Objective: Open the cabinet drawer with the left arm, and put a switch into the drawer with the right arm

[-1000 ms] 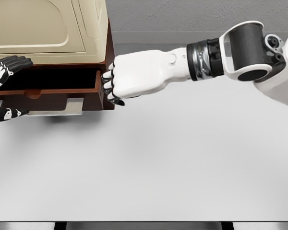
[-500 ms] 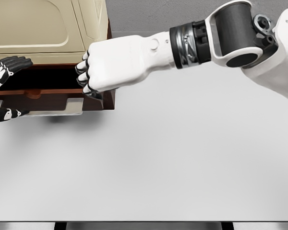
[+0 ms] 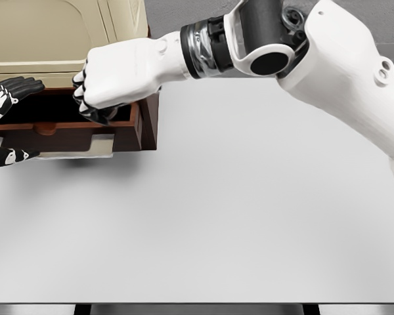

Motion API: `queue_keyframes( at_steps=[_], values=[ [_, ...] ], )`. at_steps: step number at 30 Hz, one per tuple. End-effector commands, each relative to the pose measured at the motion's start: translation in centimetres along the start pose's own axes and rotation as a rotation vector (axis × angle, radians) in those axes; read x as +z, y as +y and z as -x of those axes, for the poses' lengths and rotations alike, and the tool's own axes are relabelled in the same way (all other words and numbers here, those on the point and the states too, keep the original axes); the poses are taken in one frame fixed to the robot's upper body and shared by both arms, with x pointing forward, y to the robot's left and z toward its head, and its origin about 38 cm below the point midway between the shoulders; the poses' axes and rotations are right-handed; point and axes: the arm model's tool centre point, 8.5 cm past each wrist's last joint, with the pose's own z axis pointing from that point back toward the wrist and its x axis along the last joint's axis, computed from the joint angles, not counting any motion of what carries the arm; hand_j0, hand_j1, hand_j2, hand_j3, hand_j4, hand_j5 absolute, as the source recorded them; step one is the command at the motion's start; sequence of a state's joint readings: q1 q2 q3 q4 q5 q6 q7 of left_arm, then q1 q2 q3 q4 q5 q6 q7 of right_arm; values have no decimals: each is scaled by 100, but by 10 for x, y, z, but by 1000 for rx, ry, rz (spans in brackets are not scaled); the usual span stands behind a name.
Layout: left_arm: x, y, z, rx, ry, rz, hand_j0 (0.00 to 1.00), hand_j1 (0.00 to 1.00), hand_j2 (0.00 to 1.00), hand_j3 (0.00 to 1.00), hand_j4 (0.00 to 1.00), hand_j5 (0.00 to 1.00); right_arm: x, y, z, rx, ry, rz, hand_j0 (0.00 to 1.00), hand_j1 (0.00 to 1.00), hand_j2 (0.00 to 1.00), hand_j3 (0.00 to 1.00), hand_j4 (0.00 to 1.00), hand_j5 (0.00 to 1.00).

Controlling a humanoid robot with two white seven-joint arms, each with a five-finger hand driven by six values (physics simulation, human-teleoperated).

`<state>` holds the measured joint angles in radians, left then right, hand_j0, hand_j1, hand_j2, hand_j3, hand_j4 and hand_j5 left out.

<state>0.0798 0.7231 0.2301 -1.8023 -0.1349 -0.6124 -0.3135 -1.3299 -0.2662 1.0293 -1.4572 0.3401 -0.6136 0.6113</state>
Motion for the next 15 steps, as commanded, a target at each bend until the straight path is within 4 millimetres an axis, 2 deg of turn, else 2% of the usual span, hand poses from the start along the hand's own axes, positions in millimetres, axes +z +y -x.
queue_keyframes(
  at_steps=[1, 9, 15],
  values=[
    [0, 1, 0, 4, 0, -3, 100, 100, 100, 100, 100, 100, -10, 4, 6, -29, 4, -8, 36, 36, 36, 36, 36, 36],
    [0, 0, 0, 7, 0, -5, 100, 100, 100, 100, 100, 100, -21, 17, 23, -76, 39, -43, 36, 36, 36, 36, 36, 36],
    [0, 1, 0, 6, -1, -4, 100, 100, 100, 100, 100, 100, -29, 16, 30, -95, 47, -43, 36, 36, 36, 36, 36, 36]
  ],
)
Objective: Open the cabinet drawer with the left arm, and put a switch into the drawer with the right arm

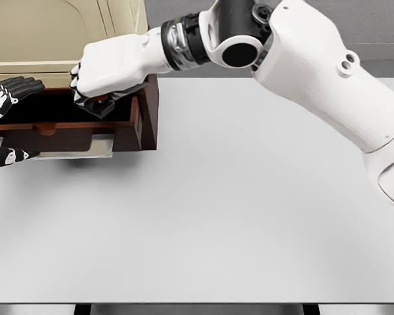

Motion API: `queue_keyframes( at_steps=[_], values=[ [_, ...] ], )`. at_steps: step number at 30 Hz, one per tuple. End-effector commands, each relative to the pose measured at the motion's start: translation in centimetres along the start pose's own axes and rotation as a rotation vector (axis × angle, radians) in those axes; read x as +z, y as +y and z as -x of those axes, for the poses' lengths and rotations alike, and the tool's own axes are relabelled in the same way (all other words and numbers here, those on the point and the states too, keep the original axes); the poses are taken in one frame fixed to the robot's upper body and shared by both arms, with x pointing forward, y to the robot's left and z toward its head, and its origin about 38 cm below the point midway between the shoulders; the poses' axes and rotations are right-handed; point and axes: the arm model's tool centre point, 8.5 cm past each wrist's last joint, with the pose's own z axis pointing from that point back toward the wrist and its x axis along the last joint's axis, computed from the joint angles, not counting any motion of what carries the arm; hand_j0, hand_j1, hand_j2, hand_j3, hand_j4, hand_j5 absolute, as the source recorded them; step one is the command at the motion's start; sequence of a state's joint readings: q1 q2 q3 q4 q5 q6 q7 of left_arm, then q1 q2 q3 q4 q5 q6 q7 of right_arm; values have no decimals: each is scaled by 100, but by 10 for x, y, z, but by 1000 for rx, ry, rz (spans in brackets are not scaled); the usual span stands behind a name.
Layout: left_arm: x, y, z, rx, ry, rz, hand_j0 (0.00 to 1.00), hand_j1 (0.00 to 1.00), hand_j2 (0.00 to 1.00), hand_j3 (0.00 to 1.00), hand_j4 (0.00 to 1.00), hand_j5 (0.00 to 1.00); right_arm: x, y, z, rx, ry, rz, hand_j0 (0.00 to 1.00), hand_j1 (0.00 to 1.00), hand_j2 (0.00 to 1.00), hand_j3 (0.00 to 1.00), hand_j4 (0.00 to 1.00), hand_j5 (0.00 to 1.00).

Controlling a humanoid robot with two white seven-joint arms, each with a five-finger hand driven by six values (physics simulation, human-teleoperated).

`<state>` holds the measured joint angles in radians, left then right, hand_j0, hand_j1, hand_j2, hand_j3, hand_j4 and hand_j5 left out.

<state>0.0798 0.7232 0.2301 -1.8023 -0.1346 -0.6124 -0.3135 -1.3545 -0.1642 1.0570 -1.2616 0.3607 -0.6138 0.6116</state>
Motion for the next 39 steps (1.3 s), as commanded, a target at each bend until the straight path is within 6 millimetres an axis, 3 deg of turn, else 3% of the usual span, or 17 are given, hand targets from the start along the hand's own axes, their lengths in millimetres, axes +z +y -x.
queue_keyframes(
  at_steps=[1, 14, 16, 18, 25, 27, 29, 32, 33, 35, 39],
  values=[
    [0, 1, 0, 6, -1, -4, 100, 100, 100, 100, 100, 100, -8, -1, 4, -19, 5, 1, 36, 36, 36, 36, 36, 36],
    [0, 1, 0, 6, -1, -4, 100, 100, 100, 100, 100, 100, -24, 7, 12, -51, 22, -29, 37, 37, 37, 37, 37, 37],
    [0, 1, 0, 6, -1, -4, 100, 100, 100, 100, 100, 100, -24, 7, 13, -47, 24, -33, 46, 46, 46, 46, 46, 46],
    [0, 1, 0, 6, -1, -4, 100, 100, 100, 100, 100, 100, -24, 9, 15, -38, 38, -45, 100, 100, 100, 100, 100, 100],
    [0, 1, 0, 6, -1, -4, 100, 100, 100, 100, 100, 100, -24, 7, 13, -34, 32, -42, 100, 100, 100, 100, 100, 100],
    [0, 1, 0, 6, -1, -4, 100, 100, 100, 100, 100, 100, -23, 2, 3, -11, 5, -23, 100, 100, 100, 100, 100, 100],
    [0, 1, 0, 6, -1, -4, 100, 100, 100, 100, 100, 100, 6, 10, -12, 39, -8, -18, 100, 100, 100, 100, 100, 100],
    [0, 0, -1, 7, -2, -4, 100, 100, 100, 100, 100, 100, 83, 32, -33, 102, 40, -28, 100, 100, 100, 100, 100, 100],
    [-1, 1, -1, 7, -4, -6, 100, 100, 100, 100, 100, 100, 109, 47, -32, 77, 90, -30, 100, 100, 100, 100, 100, 100],
    [-1, 0, -1, 11, -5, -7, 100, 100, 100, 100, 100, 100, 182, 71, -18, 21, 260, -35, 100, 100, 100, 100, 100, 100],
    [-5, 2, -2, 8, -15, -11, 100, 100, 100, 100, 100, 100, 273, 132, -23, -140, 492, -17, 100, 100, 100, 100, 100, 100]
  ],
)
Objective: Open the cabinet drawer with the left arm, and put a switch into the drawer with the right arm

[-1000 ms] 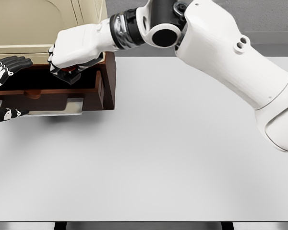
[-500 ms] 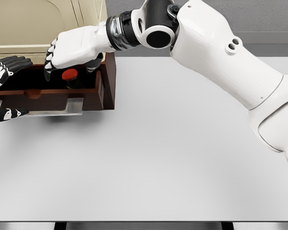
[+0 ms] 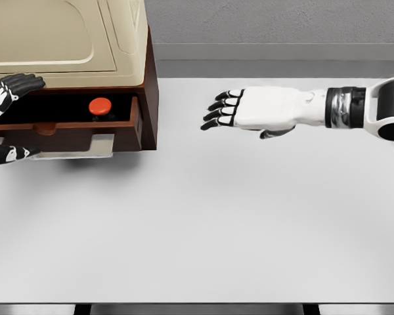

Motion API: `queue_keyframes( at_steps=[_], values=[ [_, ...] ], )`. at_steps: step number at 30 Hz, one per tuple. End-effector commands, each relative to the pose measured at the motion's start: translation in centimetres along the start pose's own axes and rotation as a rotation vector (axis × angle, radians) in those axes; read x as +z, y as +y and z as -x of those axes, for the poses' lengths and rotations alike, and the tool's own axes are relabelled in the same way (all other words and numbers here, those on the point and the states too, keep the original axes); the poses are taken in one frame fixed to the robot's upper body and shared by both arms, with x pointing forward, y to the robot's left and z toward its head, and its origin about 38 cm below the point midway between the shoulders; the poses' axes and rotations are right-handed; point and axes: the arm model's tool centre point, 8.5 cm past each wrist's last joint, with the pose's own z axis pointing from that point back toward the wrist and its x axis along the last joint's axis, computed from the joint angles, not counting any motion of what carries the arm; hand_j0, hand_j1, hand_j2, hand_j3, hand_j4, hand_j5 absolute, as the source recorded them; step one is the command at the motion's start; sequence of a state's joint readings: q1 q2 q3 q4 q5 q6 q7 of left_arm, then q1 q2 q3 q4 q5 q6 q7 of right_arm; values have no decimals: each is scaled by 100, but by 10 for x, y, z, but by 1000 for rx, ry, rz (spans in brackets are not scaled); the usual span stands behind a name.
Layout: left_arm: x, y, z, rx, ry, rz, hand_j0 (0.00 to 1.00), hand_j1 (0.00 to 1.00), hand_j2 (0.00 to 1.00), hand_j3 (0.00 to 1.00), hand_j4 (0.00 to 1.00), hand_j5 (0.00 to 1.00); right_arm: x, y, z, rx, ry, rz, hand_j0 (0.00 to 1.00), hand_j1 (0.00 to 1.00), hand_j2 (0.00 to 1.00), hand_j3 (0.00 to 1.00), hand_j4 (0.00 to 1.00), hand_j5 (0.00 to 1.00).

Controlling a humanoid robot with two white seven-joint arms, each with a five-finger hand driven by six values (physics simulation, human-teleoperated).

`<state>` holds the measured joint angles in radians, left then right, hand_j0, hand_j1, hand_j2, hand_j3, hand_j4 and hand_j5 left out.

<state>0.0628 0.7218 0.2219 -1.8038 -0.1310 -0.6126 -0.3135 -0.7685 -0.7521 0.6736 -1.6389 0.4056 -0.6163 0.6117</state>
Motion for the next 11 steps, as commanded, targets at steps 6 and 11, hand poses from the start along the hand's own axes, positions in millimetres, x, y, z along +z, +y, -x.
queue_keyframes(
  at_steps=[6, 11],
  values=[
    [-26, -12, -9, 33, -76, 21, 100, 100, 100, 100, 100, 100, 94, -6, 43, -35, 257, 80, 100, 100, 100, 100, 100, 100],
    [-41, -13, -15, 35, -117, 27, 100, 100, 100, 100, 100, 100, 89, 12, 42, -79, 251, 66, 100, 100, 100, 100, 100, 100]
  ],
)
